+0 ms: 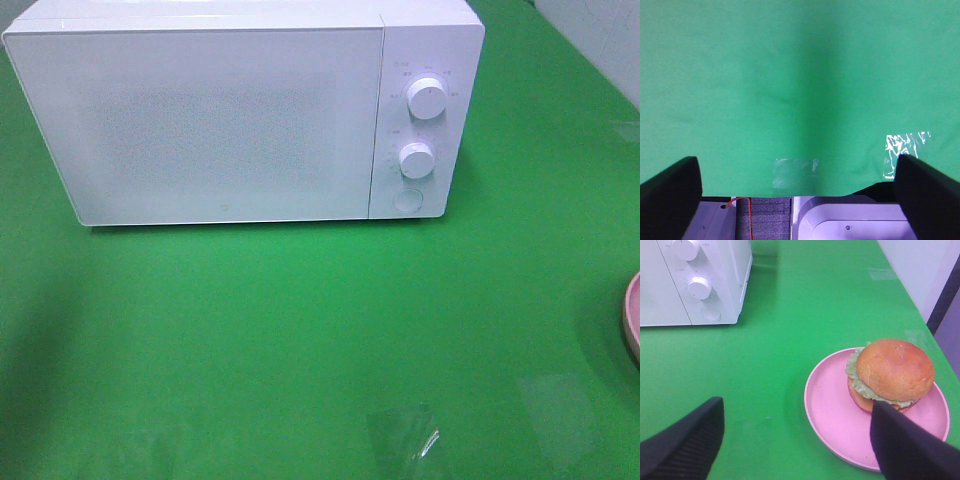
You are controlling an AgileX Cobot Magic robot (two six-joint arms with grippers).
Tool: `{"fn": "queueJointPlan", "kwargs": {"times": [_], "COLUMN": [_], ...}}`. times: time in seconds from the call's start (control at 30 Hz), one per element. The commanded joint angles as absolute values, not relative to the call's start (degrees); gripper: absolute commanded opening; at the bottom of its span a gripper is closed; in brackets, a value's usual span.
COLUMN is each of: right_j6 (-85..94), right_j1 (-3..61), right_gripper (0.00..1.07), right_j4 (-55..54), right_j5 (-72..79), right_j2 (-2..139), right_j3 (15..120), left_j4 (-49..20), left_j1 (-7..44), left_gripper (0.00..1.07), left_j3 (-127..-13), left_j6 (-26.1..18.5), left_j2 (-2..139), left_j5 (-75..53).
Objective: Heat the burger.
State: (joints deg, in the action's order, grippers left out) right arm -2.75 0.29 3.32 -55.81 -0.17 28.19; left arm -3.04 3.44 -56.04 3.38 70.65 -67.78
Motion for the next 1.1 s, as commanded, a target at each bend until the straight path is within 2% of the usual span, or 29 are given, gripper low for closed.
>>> {"fn": "queueJointPlan", "kwargs": {"times": [0.03,0.13,0.27,0.37,0.57,0.97,1.1], "right_j6": [-2.18,-2.18,-2.18,-2.18,-2.18,-2.18,-2.18], "right_j1": [0.06,0.06,0.06,0.06,0.06,0.06,0.06], "right_gripper": [0.76,0.76,0.76,0.76,0.76,0.76,0.76], "right_j4": [3.27,3.27,3.27,3.27,3.27,3.27,3.27], "right_j5": [-55.12,-55.12,-55.12,-55.12,-55.12,-55.12,-55.12], "right_j2": [-1.78,-1.78,-1.78,-1.78,-1.78,-1.78,-1.78], "right_j3": [28.13,28.13,28.13,28.13,28.13,28.13,28.13], "left_j4": [-1.95,-1.83,-1.03,-0.92,-0.97,-1.78,-1.66], "left_j1": [3.15,3.15,3.15,3.15,3.15,3.15,3.04], "left_gripper": [0.99,0.99,0.99,0.99,0.99,0.99,0.99], "left_j3": [-50.08,-48.87,-40.62,-39.53,-29.51,-29.68,-29.68], "left_j6": [1.95,1.83,1.66,1.66,1.66,1.78,1.89], "left_j2": [62.8,61.13,48.36,46.12,29.97,15.7,7.1], "left_j5": [-65.03,-64.34,-61.36,-61.13,-61.31,-61.08,-61.08]}}
